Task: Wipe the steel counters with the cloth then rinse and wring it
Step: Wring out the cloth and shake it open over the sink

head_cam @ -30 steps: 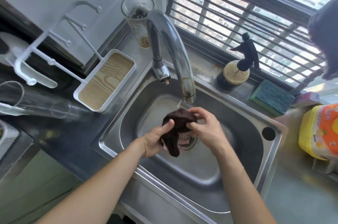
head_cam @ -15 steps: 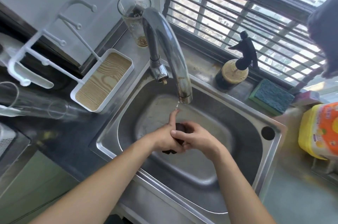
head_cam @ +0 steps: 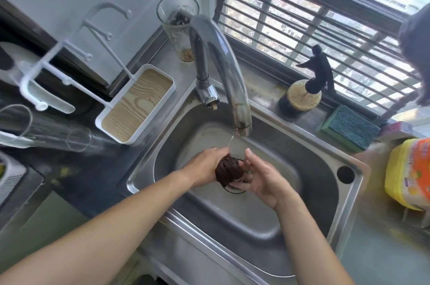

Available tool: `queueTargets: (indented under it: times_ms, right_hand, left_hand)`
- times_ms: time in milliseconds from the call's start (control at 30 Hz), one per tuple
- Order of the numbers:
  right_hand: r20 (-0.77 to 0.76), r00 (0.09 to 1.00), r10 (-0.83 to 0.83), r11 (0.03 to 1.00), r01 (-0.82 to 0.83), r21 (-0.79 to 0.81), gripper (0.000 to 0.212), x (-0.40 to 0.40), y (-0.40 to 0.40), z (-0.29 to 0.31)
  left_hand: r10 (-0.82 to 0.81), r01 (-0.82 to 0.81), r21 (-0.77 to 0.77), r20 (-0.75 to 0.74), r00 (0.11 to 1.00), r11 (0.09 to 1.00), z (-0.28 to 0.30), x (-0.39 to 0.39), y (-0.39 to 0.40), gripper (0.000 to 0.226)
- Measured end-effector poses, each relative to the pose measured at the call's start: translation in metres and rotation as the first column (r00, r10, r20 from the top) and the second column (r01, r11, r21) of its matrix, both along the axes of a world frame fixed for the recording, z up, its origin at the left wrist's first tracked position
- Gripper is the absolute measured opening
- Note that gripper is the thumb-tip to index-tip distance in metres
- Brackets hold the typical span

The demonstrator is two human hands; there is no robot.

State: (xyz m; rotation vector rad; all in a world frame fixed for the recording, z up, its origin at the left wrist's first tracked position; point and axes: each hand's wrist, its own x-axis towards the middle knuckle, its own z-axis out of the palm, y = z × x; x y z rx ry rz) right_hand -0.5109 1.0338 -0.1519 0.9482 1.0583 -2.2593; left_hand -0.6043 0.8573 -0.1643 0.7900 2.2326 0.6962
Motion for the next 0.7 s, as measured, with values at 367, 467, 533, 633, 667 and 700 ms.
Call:
queueTargets:
  times_ms: [367,467,533,633,667,700]
  right_hand:
    - [-0.071,0.839,0.54,0.759,-0.522,-0.39,0.043,-0.016,-0.001,0.001]
    - [0.037,0.7,0.713,0.69,-0.692,-0.209,0.029,-0.028,-0.003,0.002]
    - [0.077,0.623,0.778,0.628,-0.774,-0.085,0.016,-0.034,-0.009,0.002]
    - [0.146,0.577,0.804,0.563,-0.817,0.126,0.027,-0.039,-0.018,-0.003]
    - [0.19,0.56,0.807,0.53,-0.827,0.187,0.032,-0.041,-0.021,-0.003]
    - [0.251,0.536,0.806,0.473,-0.838,0.271,0.034,-0.043,-0.026,-0.004]
  left_hand:
    - [-0.337,0.424,0.085,-0.474,0.814,0.902,0.001,0.006,0.006,0.021]
    - [-0.409,0.441,-0.06,-0.504,0.761,0.896,0.002,0.004,0.007,0.019]
    - [-0.445,0.434,-0.142,-0.482,0.755,0.89,0.005,0.001,0.009,0.013]
    - [-0.486,0.381,-0.31,-0.428,0.762,0.871,0.01,-0.007,0.013,0.019]
    - [-0.51,0.363,-0.39,-0.397,0.763,0.846,0.012,-0.009,0.015,0.021]
    - [-0.529,0.354,-0.45,-0.362,0.767,0.82,0.014,-0.01,0.018,0.022]
